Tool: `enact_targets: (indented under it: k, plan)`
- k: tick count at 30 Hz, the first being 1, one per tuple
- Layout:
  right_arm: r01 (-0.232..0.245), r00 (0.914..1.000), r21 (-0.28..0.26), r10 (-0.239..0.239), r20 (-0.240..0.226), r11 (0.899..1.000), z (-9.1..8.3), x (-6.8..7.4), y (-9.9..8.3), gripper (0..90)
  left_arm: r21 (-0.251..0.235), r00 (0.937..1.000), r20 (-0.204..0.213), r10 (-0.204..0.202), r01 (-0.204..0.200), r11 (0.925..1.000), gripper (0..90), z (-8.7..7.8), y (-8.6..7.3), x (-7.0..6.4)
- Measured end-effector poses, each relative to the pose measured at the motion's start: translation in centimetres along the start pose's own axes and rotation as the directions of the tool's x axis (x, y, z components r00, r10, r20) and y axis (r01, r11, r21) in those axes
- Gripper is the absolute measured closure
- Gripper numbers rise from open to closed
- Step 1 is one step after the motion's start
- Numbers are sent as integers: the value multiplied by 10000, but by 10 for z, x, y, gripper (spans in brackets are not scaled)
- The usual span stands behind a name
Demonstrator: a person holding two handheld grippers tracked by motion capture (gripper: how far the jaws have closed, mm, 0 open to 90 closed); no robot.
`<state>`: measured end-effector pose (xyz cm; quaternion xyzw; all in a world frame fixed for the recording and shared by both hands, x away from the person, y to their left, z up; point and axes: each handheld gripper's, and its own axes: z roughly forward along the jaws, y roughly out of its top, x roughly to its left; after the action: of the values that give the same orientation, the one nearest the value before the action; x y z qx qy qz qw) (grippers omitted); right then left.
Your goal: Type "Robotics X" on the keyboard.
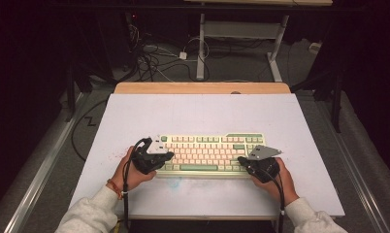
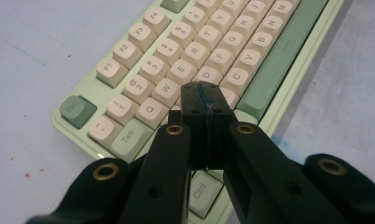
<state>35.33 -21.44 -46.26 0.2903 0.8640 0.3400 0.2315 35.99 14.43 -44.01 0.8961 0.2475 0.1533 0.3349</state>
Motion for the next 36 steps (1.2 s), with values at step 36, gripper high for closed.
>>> enact_targets:
  k: [36]
  plan:
    - [159, 9999, 42, -159, 51, 9999, 0, 1, 0, 900, 851, 9970, 241, 732, -750, 9935, 870, 34, 17, -12]
